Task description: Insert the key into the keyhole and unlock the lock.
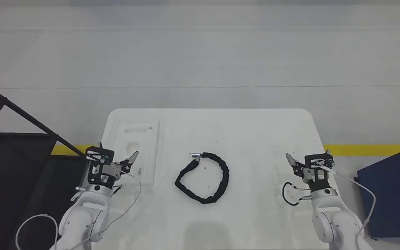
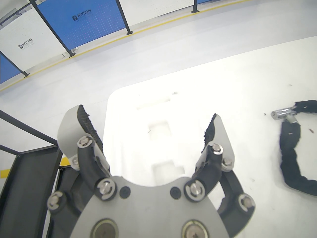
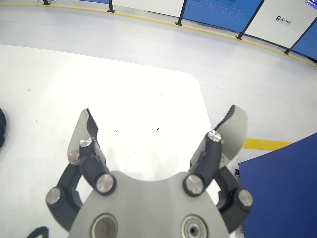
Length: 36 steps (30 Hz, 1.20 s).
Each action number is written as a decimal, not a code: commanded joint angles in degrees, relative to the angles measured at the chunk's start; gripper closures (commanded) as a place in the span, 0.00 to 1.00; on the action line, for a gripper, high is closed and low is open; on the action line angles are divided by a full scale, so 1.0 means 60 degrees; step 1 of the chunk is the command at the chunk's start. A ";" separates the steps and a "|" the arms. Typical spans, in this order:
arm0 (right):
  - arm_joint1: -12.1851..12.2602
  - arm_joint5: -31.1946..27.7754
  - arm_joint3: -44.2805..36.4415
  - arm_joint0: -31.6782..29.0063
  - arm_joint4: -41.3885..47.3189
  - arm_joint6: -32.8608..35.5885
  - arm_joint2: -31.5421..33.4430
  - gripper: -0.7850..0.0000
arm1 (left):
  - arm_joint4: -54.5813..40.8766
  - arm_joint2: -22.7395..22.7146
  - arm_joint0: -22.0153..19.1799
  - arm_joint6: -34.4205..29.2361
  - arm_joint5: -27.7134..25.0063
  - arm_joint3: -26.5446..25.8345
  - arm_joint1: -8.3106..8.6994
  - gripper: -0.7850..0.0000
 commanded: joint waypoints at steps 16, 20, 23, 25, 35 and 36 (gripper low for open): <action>0.0000 0.0000 0.0000 0.0000 0.0000 0.0000 0.0000 0.00 | 0.0612 -0.1214 0.0791 -0.3503 -0.1810 -0.3398 0.0136 0.00; 0.0000 0.0000 0.0000 0.0000 0.0000 0.0000 0.0000 0.00 | 0.1007 -0.1146 0.0345 -0.4583 -0.3001 -0.3398 0.0231 0.00; 0.0000 0.0000 0.0000 0.0000 0.0000 0.0000 0.0000 0.00 | 0.1171 -0.0856 -0.0155 -0.5721 -0.3646 -0.3398 0.0285 0.00; 0.0000 0.0000 0.0000 0.0000 0.0000 0.0000 0.0000 0.00 | 0.1164 -0.0446 -0.0427 -0.6461 -0.3837 -0.3398 0.0295 0.00; 0.0000 0.0000 0.0000 0.0000 0.0000 0.0000 0.0000 0.00 | 0.1120 0.1361 -0.2477 -0.9061 -0.3950 -0.2258 0.0272 0.00; 0.0000 0.0000 0.0000 0.0000 0.0000 0.0000 0.0000 0.00 | 0.1146 0.1539 -0.2655 -0.9201 -0.3897 -0.2102 0.0261 0.00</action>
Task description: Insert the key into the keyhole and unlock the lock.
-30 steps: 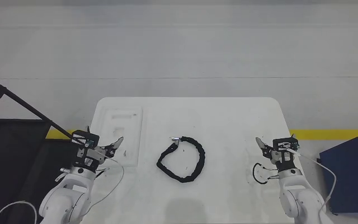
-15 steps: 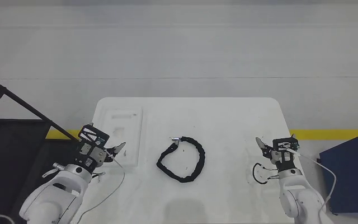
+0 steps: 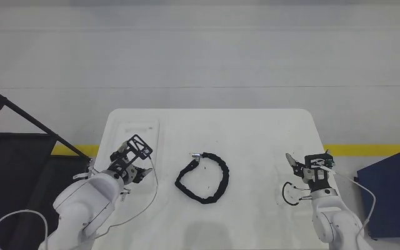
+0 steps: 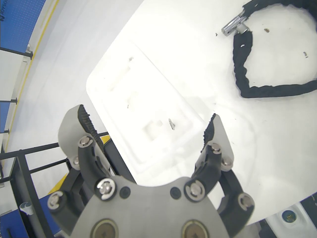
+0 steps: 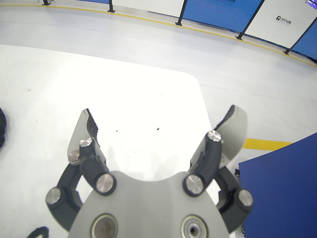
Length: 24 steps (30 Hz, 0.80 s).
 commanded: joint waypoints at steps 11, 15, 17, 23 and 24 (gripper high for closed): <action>0.0000 0.0000 0.0000 0.0000 0.0000 0.0000 0.0000 0.00 | -0.2150 0.1118 -0.1871 -0.2569 0.0518 0.1849 -0.0154 0.00; 0.0000 0.0000 0.0000 0.0000 0.0000 0.0000 0.0000 0.00 | -0.2198 0.0962 -0.2170 -0.3319 0.0431 0.2276 -0.0102 0.00; 0.0000 0.0000 0.0000 0.0000 0.0000 0.0000 0.0000 0.00 | -0.1981 0.0914 -0.2256 -0.3446 0.0388 0.2408 -0.0072 0.00; 0.0000 0.0000 0.0000 0.0000 0.0000 0.0000 0.0000 0.00 | -0.1897 0.1121 -0.2351 -0.3713 0.0551 0.2523 0.0014 0.00; 0.0000 0.0000 0.0000 0.0000 0.0000 0.0000 0.0000 0.00 | -0.1922 0.1197 -0.2356 -0.3764 0.0601 0.2558 0.0035 0.00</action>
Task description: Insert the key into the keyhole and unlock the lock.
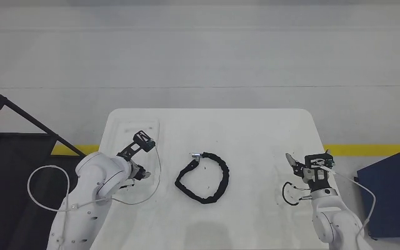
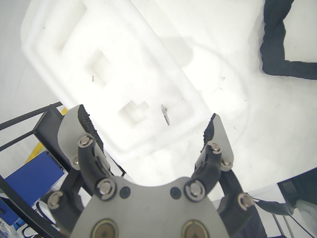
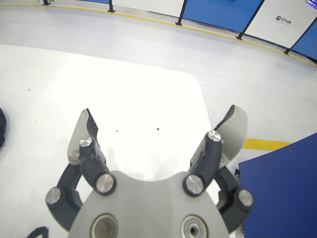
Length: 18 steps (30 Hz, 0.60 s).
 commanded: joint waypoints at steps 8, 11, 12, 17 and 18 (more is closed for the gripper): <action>0.0000 0.0000 0.0000 0.0000 0.0000 0.0000 0.0000 0.00 | 0.0094 0.0806 -0.0271 -0.0356 0.0359 0.0045 0.0237 0.00; 0.0000 0.0000 0.0000 0.0000 0.0000 0.0000 0.0000 0.00 | -0.0054 0.0934 -0.0447 -0.0428 0.0431 0.0143 0.0281 0.07; 0.0000 0.0000 0.0000 0.0000 0.0000 0.0000 0.0000 0.00 | -0.0064 0.0985 -0.0498 -0.0445 0.0448 0.0177 0.0294 0.11; 0.0000 0.0000 0.0000 0.0000 0.0000 0.0000 0.0000 0.00 | -0.0190 0.1187 -0.0626 -0.0501 0.0504 0.0398 0.0365 0.32; 0.0000 0.0000 0.0000 0.0000 0.0000 0.0000 0.0000 0.00 | -0.0208 0.1203 -0.0634 -0.0520 0.0523 0.0430 0.0382 0.35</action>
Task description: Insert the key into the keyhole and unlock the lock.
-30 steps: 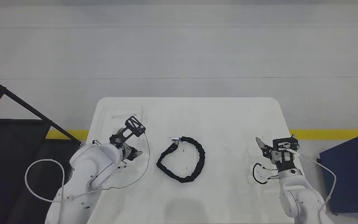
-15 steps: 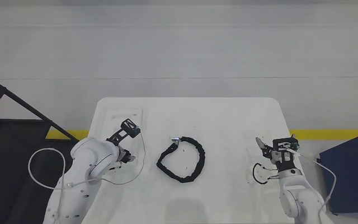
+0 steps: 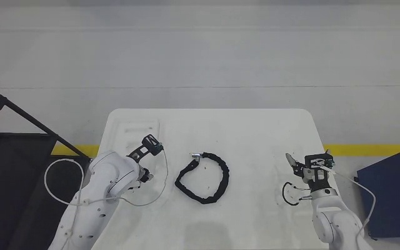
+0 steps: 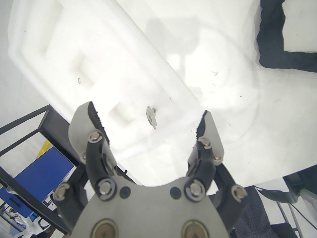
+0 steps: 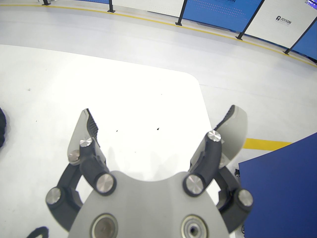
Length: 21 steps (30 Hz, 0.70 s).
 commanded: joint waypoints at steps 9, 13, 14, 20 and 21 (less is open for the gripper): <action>0.0000 0.0000 0.0000 0.0000 0.0000 0.0000 0.0000 0.00 | -0.0344 -0.0032 0.0066 -0.0201 0.0202 -0.0051 0.0203 0.50; 0.0000 0.0000 0.0000 0.0000 0.0000 0.0000 0.0000 0.00 | -0.0420 -0.0059 0.0099 -0.0246 0.0247 -0.0073 0.0288 0.54; 0.0000 0.0000 0.0000 0.0000 0.0000 0.0000 0.0000 0.00 | -0.0435 -0.0063 0.0103 -0.0252 0.0253 -0.0059 0.0307 0.55; 0.0000 0.0000 0.0000 0.0000 0.0000 0.0000 0.0000 0.00 | -0.0559 0.0000 0.0119 -0.0324 0.0325 -0.0070 0.0401 0.57; 0.0000 0.0000 0.0000 0.0000 0.0000 0.0000 0.0000 0.00 | -0.0572 0.0008 0.0120 -0.0329 0.0330 -0.0075 0.0415 0.57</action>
